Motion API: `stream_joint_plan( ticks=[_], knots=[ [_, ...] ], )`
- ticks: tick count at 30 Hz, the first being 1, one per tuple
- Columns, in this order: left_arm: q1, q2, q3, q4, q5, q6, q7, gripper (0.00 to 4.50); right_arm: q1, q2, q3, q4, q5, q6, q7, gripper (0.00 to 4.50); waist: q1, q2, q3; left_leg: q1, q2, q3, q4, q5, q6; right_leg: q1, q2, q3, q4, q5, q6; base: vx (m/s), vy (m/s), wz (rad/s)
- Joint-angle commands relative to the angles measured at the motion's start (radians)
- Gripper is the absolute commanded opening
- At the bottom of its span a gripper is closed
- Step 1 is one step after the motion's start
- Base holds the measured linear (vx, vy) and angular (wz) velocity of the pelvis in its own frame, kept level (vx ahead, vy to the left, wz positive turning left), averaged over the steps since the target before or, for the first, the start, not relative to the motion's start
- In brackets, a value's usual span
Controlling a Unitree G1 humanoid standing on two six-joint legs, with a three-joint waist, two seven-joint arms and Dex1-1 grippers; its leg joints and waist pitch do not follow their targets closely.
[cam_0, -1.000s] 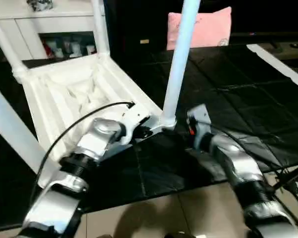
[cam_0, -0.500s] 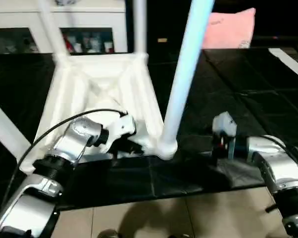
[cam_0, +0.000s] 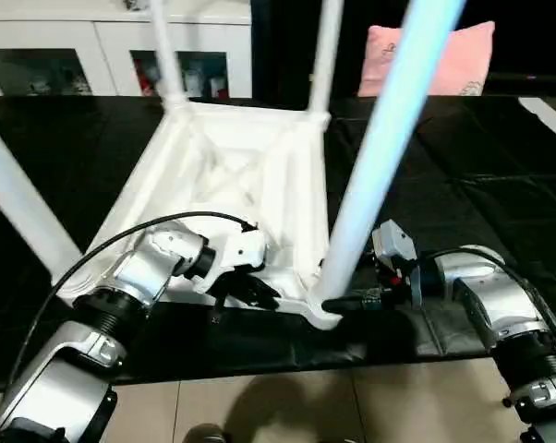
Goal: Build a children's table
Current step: Rotate leg to tighten
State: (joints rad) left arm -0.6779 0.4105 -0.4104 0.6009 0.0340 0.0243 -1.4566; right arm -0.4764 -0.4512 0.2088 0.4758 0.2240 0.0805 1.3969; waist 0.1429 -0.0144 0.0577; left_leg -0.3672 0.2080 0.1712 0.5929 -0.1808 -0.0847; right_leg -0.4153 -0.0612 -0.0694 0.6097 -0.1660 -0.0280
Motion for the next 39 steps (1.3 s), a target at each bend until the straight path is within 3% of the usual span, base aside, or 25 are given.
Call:
stream_joint_plan(
  ticks=[1, 13, 16, 21, 23, 28, 30, 32, 34, 37, 38, 39],
  knots=[
    [-0.019, -0.014, -0.030, -0.047, -0.002, -0.012, -0.049, 0.00, -0.019, -0.004, 0.005, 0.003, 0.000, 0.002, 0.011, 3.27, -0.010, -0.002, -0.074, 0.010, 0.027, 0.002, -0.062, -0.157, 0.058, 0.061, -0.074, 0.045, -0.066, -0.198, -0.204, 0.000, 0.000, 0.00],
    [-0.022, -0.016, -0.035, -0.033, 0.004, -0.020, -0.047, 0.00, -0.019, -0.001, 0.011, 0.018, 0.012, 0.010, 0.059, 2.16, -0.010, -0.001, -0.075, 0.011, 0.026, 0.002, -0.061, -0.161, 0.056, 0.061, -0.074, 0.045, -0.068, -0.216, -0.201, 0.000, 0.000, 0.00],
    [-0.021, -0.017, -0.033, -0.033, 0.005, -0.014, -0.039, 0.00, -0.013, -0.002, 0.011, 0.013, 0.013, 0.011, 0.061, 2.14, -0.010, -0.001, -0.075, 0.011, 0.026, 0.002, -0.061, -0.157, 0.055, 0.061, -0.073, 0.045, -0.067, -0.209, -0.201, 0.000, 0.000, 0.00],
    [-0.001, -0.021, 0.009, -0.040, -0.005, 0.075, 0.040, 0.00, 0.040, 0.005, 0.010, -0.030, 0.024, 0.086, 0.032, 2.05, -0.006, -0.001, -0.075, 0.012, 0.028, 0.001, -0.061, -0.150, 0.058, 0.061, -0.073, 0.045, -0.065, -0.196, -0.206, 0.000, 0.000, 0.00],
    [0.001, -0.031, 0.034, -0.045, -0.010, 0.129, 0.094, 0.00, 0.039, 0.043, -0.003, -0.023, 0.014, 0.137, -0.067, 2.04, -0.010, 0.000, -0.070, 0.011, 0.026, 0.001, -0.064, -0.174, 0.047, 0.060, -0.075, 0.044, -0.072, -0.251, -0.195, 0.000, 0.000, 0.00],
    [0.001, -0.080, 0.082, -0.067, -0.014, 0.241, 0.229, 0.00, 0.027, 0.145, -0.025, -0.005, -0.010, 0.200, -0.270, 2.04, -0.031, -0.001, -0.058, 0.022, 0.017, -0.008, -0.074, -0.278, 0.000, 0.055, -0.078, 0.038, -0.099, -0.495, -0.122, 0.000, 0.000, 0.00],
    [-0.003, -0.120, 0.107, -0.085, -0.015, 0.307, 0.311, 0.00, 0.009, 0.213, -0.041, 0.010, -0.010, 0.248, -0.373, 2.04, -0.054, -0.005, -0.058, 0.016, 0.013, -0.013, -0.077, -0.289, -0.007, 0.061, -0.078, 0.034, -0.106, -0.551, -0.088, 0.000, 0.000, 0.00],
    [-0.016, -0.178, 0.133, -0.095, -0.012, 0.375, 0.416, 0.00, -0.029, 0.306, -0.063, 0.046, -0.012, 0.304, -0.507, 2.04, -0.078, -0.003, -0.058, 0.011, 0.010, -0.017, -0.077, -0.293, -0.014, 0.061, -0.077, 0.029, -0.109, -0.568, -0.080, 0.000, 0.000, 0.00],
    [-0.024, -0.203, 0.143, -0.090, -0.010, 0.391, 0.461, 0.00, -0.051, 0.344, -0.070, 0.076, -0.019, 0.310, -0.565, 2.04, -0.092, -0.006, -0.059, 0.010, 0.003, -0.016, -0.072, -0.285, -0.003, 0.061, -0.076, 0.027, -0.115, -0.581, -0.071, 0.000, 0.000, 0.00],
    [-0.042, -0.246, 0.156, -0.066, 0.001, 0.405, 0.547, 0.00, -0.087, 0.412, -0.073, 0.136, -0.044, 0.298, -0.667, 2.04, -0.105, -0.003, -0.060, 0.012, 0.003, -0.014, -0.068, -0.276, 0.011, 0.055, -0.074, 0.029, -0.115, -0.556, -0.085, 0.000, 0.000, 0.00],
    [-0.052, -0.262, 0.161, -0.052, 0.010, 0.403, 0.588, 0.00, -0.100, 0.438, -0.073, 0.160, -0.064, 0.290, -0.718, 2.04, -0.109, -0.010, -0.059, 0.011, 0.004, -0.013, -0.069, -0.275, 0.012, 0.054, -0.072, 0.029, -0.115, -0.553, -0.085, 0.000, 0.000, 0.00],
    [-0.061, -0.276, 0.166, -0.035, 0.018, 0.396, 0.628, 0.00, -0.113, 0.460, -0.076, 0.187, -0.083, 0.286, -0.772, 2.04, -0.109, -0.007, -0.061, 0.015, 0.003, -0.014, -0.068, -0.274, 0.011, 0.053, -0.072, 0.029, -0.114, -0.548, -0.091, 0.000, 0.000, 0.00]
  ],
)
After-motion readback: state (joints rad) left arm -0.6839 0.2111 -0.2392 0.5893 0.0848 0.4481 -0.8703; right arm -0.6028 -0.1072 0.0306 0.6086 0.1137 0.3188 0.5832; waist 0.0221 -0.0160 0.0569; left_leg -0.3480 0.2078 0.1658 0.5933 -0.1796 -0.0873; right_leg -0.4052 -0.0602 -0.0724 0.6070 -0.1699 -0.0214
